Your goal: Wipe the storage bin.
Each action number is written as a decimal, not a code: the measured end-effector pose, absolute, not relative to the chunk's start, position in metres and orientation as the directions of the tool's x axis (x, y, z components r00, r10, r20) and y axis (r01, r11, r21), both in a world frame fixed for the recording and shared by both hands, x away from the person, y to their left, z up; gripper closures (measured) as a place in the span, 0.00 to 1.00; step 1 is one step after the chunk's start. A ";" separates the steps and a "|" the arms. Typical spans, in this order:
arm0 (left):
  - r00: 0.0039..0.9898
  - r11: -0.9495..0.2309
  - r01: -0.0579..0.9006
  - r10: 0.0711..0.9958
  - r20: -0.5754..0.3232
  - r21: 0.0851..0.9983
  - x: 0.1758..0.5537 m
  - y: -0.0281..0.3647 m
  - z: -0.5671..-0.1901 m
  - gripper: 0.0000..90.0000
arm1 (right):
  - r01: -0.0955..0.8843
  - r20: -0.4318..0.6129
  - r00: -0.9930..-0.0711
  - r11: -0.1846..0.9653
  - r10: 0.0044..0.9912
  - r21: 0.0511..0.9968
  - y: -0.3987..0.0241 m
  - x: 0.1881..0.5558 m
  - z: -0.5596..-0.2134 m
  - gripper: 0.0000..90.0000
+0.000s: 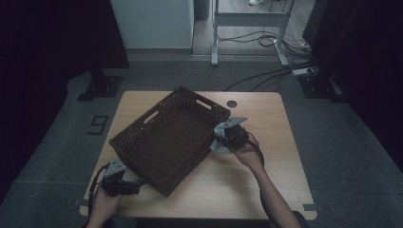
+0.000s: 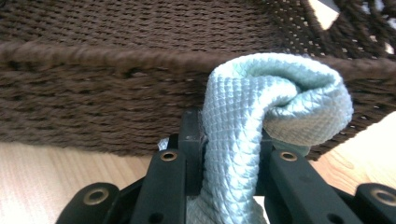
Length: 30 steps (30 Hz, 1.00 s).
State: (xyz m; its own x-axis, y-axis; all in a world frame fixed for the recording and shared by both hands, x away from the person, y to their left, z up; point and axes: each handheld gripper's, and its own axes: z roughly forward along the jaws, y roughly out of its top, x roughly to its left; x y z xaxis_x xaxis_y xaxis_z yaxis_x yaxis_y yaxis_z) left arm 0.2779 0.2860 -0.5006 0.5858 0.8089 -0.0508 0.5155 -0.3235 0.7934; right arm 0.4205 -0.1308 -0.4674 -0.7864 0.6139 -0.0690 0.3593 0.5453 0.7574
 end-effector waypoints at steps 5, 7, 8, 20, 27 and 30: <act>0.583 -0.317 0.514 0.811 -0.054 0.797 0.278 0.286 -0.501 0.00 | 0.343 -0.071 -0.805 0.560 0.588 0.754 -0.123 0.412 -0.467 0.82; 0.583 -0.315 0.515 0.811 -0.056 0.797 0.278 0.286 -0.502 0.00 | 0.338 -0.070 -0.811 0.562 0.581 0.755 -0.120 0.408 -0.467 0.82; 0.583 -0.316 0.516 0.811 -0.056 0.797 0.277 0.286 -0.502 0.00 | 0.334 -0.071 -0.815 0.566 0.576 0.754 -0.118 0.407 -0.466 0.82; 0.582 -0.313 0.516 0.811 -0.058 0.797 0.277 0.287 -0.502 0.00 | 0.309 -0.069 -0.841 0.582 0.536 0.753 -0.103 0.387 -0.468 0.82; 0.582 -0.312 0.517 0.811 -0.059 0.797 0.277 0.287 -0.502 0.00 | 0.292 -0.060 -0.862 0.590 0.503 0.753 -0.094 0.375 -0.469 0.82; 0.582 -0.313 0.516 0.811 -0.058 0.797 0.277 0.287 -0.502 0.00 | 0.285 -0.069 -0.865 0.599 0.498 0.748 -0.089 0.370 -0.468 0.82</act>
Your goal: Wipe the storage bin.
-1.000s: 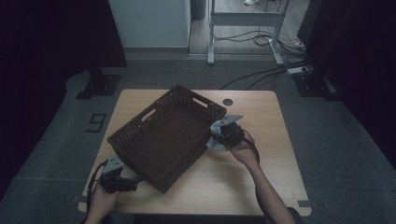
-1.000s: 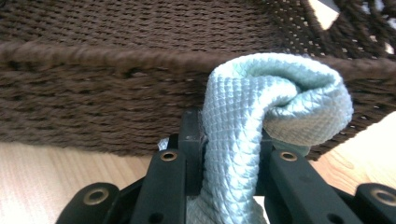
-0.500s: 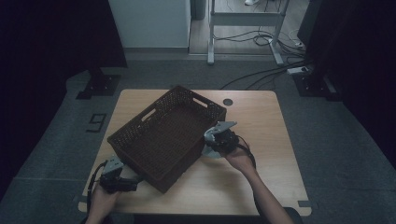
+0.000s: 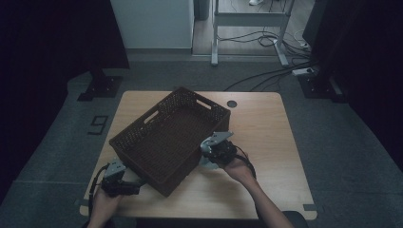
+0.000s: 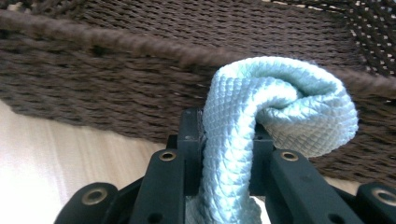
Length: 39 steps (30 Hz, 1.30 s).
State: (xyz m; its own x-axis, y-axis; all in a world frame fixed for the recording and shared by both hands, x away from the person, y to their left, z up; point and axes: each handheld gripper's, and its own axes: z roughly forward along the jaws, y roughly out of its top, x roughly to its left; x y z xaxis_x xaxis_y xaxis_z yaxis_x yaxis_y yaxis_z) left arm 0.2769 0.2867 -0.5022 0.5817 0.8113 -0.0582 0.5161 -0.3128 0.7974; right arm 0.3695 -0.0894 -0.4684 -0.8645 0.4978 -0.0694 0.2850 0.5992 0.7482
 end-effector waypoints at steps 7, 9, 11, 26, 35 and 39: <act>0.581 -0.312 0.514 0.812 -0.057 0.799 0.277 0.286 -0.502 0.00 | 0.270 -0.044 -0.887 0.595 0.459 0.757 -0.080 0.356 -0.469 0.82; 0.581 -0.311 0.515 0.812 -0.058 0.799 0.277 0.286 -0.502 0.00 | 0.257 -0.047 -0.895 0.601 0.443 0.757 -0.075 0.351 -0.469 0.82; 0.580 -0.311 0.514 0.812 -0.057 0.799 0.277 0.286 -0.502 0.00 | 0.247 -0.046 -0.903 0.603 0.428 0.758 -0.071 0.347 -0.469 0.82; 0.593 -0.325 0.513 0.803 -0.055 0.795 0.277 0.282 -0.503 0.00 | 0.202 -0.025 -0.939 0.609 0.343 0.767 -0.050 0.321 -0.468 0.82; 0.600 -0.363 0.502 0.800 -0.014 0.785 0.277 0.275 -0.503 0.00 | 0.176 -0.021 -0.954 0.617 0.299 0.767 -0.038 0.310 -0.468 0.82; 0.600 -0.363 0.502 0.800 -0.014 0.785 0.277 0.275 -0.503 0.00 | 0.166 -0.011 -0.962 0.620 0.272 0.767 -0.032 0.305 -0.468 0.82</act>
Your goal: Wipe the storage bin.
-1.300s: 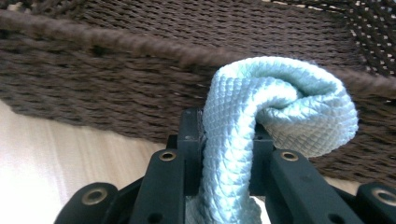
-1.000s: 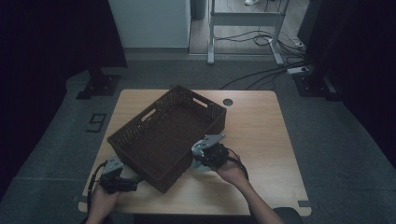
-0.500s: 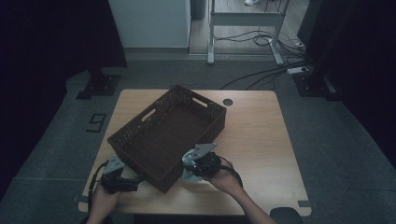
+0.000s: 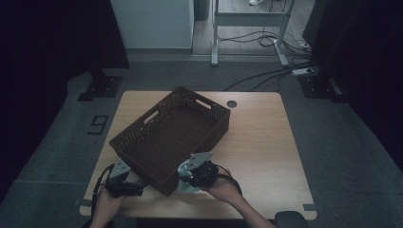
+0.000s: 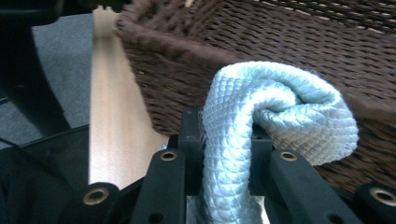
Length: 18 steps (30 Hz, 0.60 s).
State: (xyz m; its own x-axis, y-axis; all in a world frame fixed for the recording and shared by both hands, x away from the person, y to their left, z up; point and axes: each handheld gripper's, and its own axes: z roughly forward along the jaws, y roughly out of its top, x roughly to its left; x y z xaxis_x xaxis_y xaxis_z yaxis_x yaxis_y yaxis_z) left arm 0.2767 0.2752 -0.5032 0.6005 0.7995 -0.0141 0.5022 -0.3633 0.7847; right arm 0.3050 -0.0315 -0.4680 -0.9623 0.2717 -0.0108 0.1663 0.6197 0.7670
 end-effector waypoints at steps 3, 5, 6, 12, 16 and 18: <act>0.600 -0.363 0.503 0.800 -0.014 0.785 0.277 0.275 -0.503 0.00 | 0.151 -0.015 -0.968 0.628 0.251 0.764 -0.026 0.300 -0.468 0.82; 0.600 -0.363 0.502 0.800 -0.014 0.785 0.277 0.275 -0.503 0.00 | 0.146 -0.010 -0.971 0.628 0.238 0.764 -0.023 0.298 -0.468 0.82; 0.601 -0.364 0.502 0.799 -0.014 0.785 0.277 0.275 -0.503 0.00 | 0.143 -0.007 -0.973 0.629 0.230 0.764 -0.021 0.296 -0.468 0.82; 0.601 -0.364 0.503 0.799 -0.015 0.784 0.277 0.275 -0.503 0.00 | 0.112 -0.009 -0.983 0.641 0.184 0.759 -0.010 0.286 -0.469 0.82; 0.601 -0.363 0.504 0.799 -0.016 0.784 0.277 0.275 -0.503 0.00 | 0.096 0.000 -0.989 0.643 0.148 0.760 -0.003 0.280 -0.469 0.83; 0.600 -0.364 0.506 0.800 -0.016 0.782 0.277 0.275 -0.503 0.00 | 0.085 0.000 -0.991 0.643 0.131 0.761 0.001 0.277 -0.469 0.83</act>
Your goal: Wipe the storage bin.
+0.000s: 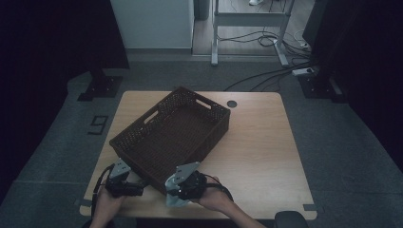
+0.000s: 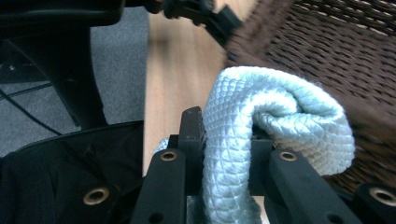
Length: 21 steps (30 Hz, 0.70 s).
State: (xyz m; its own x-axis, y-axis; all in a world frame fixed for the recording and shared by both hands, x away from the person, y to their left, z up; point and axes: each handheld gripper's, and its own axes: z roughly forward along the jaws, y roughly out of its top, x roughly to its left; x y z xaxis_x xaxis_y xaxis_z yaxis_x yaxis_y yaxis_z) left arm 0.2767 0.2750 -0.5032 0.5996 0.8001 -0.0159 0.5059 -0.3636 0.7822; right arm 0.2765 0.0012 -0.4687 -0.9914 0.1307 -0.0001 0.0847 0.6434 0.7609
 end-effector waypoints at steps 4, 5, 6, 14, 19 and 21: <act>0.597 -0.358 0.512 0.802 -0.023 0.781 0.277 0.276 -0.503 0.00 | 0.071 -0.011 -0.993 0.652 0.120 0.755 0.004 0.275 -0.469 0.84; 0.597 -0.359 0.512 0.802 -0.023 0.780 0.277 0.276 -0.503 0.00 | 0.078 -0.002 -0.993 0.650 0.121 0.756 0.004 0.276 -0.470 0.84; 0.597 -0.359 0.512 0.802 -0.023 0.780 0.277 0.276 -0.503 0.00 | 0.080 0.001 -0.993 0.651 0.121 0.754 0.003 0.276 -0.471 0.85; 0.598 -0.360 0.514 0.801 -0.024 0.779 0.277 0.276 -0.503 0.00 | 0.085 0.007 -0.994 0.705 0.113 0.704 0.010 0.279 -0.491 0.85; 0.596 -0.354 0.517 0.803 -0.030 0.779 0.277 0.277 -0.503 0.00 | 0.093 0.011 -0.993 0.714 0.119 0.694 0.009 0.282 -0.493 0.85; 0.594 -0.353 0.516 0.804 -0.030 0.780 0.277 0.277 -0.503 0.00 | 0.100 0.010 -0.992 0.716 0.129 0.691 0.006 0.285 -0.493 0.85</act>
